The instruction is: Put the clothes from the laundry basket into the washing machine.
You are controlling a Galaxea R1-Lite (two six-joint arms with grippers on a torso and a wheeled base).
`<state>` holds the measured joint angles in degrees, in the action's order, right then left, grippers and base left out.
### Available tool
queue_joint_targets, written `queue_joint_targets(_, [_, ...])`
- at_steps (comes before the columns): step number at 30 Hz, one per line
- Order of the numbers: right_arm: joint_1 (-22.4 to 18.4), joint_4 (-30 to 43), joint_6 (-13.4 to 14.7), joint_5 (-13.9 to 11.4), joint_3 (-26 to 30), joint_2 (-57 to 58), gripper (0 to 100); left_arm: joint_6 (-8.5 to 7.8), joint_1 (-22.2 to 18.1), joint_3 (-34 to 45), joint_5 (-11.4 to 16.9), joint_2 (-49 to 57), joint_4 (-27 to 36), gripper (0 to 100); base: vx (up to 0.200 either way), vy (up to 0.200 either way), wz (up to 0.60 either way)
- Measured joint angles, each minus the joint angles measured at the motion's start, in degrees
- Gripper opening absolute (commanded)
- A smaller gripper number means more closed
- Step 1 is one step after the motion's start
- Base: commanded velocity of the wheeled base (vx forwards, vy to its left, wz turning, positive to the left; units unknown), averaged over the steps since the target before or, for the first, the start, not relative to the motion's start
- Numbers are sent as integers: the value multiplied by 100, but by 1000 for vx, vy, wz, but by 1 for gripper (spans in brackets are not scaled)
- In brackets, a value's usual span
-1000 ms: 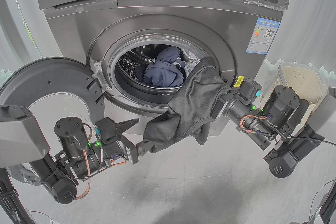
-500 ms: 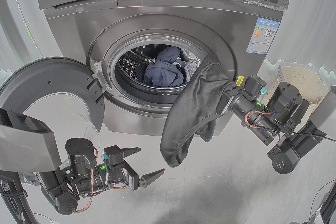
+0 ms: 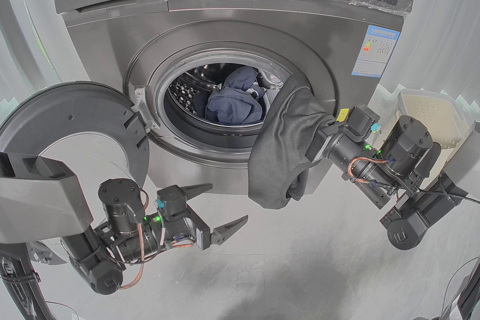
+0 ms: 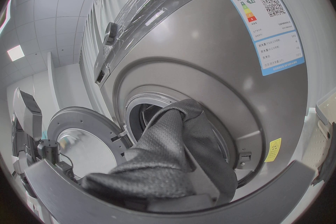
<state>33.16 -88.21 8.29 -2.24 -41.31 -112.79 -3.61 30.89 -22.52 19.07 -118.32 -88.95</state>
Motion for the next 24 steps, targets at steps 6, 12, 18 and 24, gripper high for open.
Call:
queue_joint_targets(6, [115, 0, 11, 6, 0, -2, 0, 138, 80, -926, -89, -327, 2, 100, 0, 0, 0])
queue_joint_targets(12, [272, -2, 30, 22, -11, -5, 0, 427, 205, -1571, -180, -740, 13, 100, 0, 0, 0])
queue_joint_targets(18, [462, 0, 123, 24, -2, -6, 0, 511, 282, -2158, -300, -1150, 22, 100, 0, 0, 0])
queue_joint_targets(24, [664, -2, 238, 26, 16, -5, 0, 527, 290, -2656, -432, -1519, 22, 100, 0, 0, 0])
